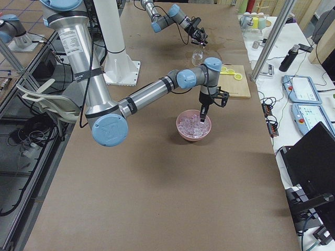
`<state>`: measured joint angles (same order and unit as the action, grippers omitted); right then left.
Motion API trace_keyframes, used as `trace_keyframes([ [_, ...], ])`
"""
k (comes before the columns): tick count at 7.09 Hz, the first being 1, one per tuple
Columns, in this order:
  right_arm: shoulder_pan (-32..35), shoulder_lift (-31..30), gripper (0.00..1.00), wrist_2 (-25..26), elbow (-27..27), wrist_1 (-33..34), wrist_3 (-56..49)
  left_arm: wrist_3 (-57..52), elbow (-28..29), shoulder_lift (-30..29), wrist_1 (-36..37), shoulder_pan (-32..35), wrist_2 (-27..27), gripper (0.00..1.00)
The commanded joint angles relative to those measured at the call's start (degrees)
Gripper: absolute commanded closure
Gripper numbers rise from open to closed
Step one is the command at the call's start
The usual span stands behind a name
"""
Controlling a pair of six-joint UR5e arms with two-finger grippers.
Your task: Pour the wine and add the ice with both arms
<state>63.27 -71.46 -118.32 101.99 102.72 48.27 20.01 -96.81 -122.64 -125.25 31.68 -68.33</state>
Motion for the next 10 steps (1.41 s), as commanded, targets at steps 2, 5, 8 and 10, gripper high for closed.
trace_keyframes([
  [2, 2.56, 1.85, 0.84, -4.81, 1.72, -1.72, -0.37, -8.21, 0.22, -1.19, 2.54, -1.35, 3.91, 1.0],
  [5, 2.21, 1.94, 0.84, -5.16, 5.14, -1.73, 0.07, -14.97, 0.39, -2.43, 4.05, -1.88, 5.4, 1.0],
  [8, 2.3, 1.94, 0.85, -5.08, 5.5, -1.73, 0.16, -22.19, 0.48, -2.87, 4.93, -2.94, 9.71, 1.0],
  [10, 2.39, 2.38, 0.85, -4.99, 5.5, -1.73, 0.16, -25.61, 0.65, -2.7, 5.63, -4.33, 12.85, 1.0],
])
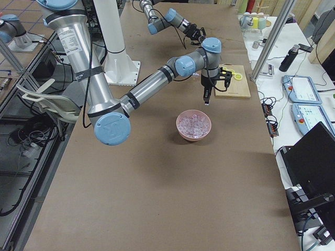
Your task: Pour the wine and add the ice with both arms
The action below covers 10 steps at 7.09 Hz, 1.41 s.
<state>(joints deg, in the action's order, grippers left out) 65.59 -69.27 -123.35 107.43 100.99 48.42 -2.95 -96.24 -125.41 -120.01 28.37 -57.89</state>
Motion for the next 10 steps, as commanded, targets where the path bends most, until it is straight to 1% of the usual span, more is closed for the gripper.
trace_keyframes([
  [1, 0.06, 0.1, 0.85, 0.04, 0.32, 0.0, 0.0, -5.37, 0.35, -0.01, 0.39, -1.99, 4.52, 1.0],
  [4, 0.33, 0.1, 0.85, -0.05, 0.5, 0.0, 0.0, -8.38, 0.7, -0.98, 2.13, -2.09, 5.06, 1.0],
  [8, 1.12, 0.1, 0.85, -0.05, 0.67, 0.26, 0.0, -13.13, 0.79, -1.33, 4.08, -2.18, 7.79, 1.0],
  [10, 1.03, 1.06, 0.85, 0.04, 0.76, 0.52, 0.09, -14.26, 0.79, -2.03, 6.26, -2.18, 8.58, 1.0],
])
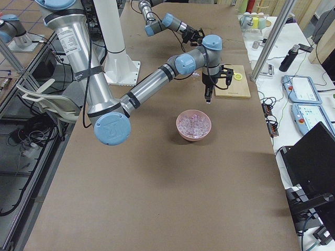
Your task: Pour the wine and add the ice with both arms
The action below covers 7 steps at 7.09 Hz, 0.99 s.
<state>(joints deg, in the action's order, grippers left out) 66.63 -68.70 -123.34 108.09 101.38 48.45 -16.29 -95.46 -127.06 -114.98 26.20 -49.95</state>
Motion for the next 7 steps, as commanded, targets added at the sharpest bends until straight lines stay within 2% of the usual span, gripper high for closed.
trace_keyframes([
  [1, -0.19, 2.06, 0.85, -0.84, 0.01, 1.35, 0.33, -2.07, 0.01, -0.99, 1.94, -0.01, 1.26, 1.0],
  [2, -0.27, 4.6, 0.85, -0.94, -0.07, 4.5, 0.42, -2.6, 0.27, -1.08, 2.3, -0.01, 1.35, 1.0],
  [4, -1.76, 7.95, 0.85, -0.94, 0.01, 7.33, 0.59, -6.63, 0.97, -1.17, 2.39, -1.58, 5.81, 1.0],
  [7, -4.13, 13.48, 0.85, -0.67, -0.16, 12.76, 2.0, -11.39, 0.98, -1.78, 2.56, -1.67, 6.62, 1.0],
])
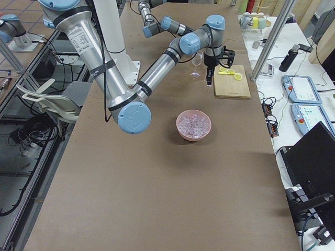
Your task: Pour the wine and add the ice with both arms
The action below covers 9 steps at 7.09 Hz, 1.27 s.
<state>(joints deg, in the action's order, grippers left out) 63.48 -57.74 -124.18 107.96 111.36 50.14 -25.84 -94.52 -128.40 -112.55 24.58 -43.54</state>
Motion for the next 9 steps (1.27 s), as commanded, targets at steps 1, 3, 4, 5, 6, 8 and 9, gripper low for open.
trace_keyframes([
  [1, -1.86, 5.33, 0.85, 0.16, -0.03, 4.9, 0.92, -3.93, -0.14, -1.75, 2.4, -0.14, 0.9, 1.0],
  [3, -3.97, 8.95, 0.85, 0.25, -0.03, 6.06, 2.59, -6.84, 0.03, -3.07, 4.88, -0.93, 3.54, 1.0],
  [4, -4.94, 10.09, 0.85, 0.34, -0.11, 6.15, 2.86, -7.81, -0.05, -3.08, 5.14, -1.02, 3.55, 1.0],
  [5, -6.25, 11.5, 0.85, 0.6, -0.72, 6.15, 2.86, -8.43, -0.05, -3.08, 5.15, -0.94, 3.55, 1.0],
  [6, -6.79, 13.25, 0.86, 0.78, -1.95, 6.15, 2.86, -8.7, -0.66, -3.08, 4.97, -0.94, 3.37, 1.0],
  [8, -8.28, 17.64, 0.86, 0.95, -6.32, 6.15, 2.86, -7.82, -3.99, -2.82, 2.44, -0.94, 2.75, 1.0],
  [9, -9.33, 19.14, 0.86, 2.35, -7.92, 6.15, 2.86, -5.82, -5.66, -1.86, 0.77, -0.59, 2.15, 1.0],
])
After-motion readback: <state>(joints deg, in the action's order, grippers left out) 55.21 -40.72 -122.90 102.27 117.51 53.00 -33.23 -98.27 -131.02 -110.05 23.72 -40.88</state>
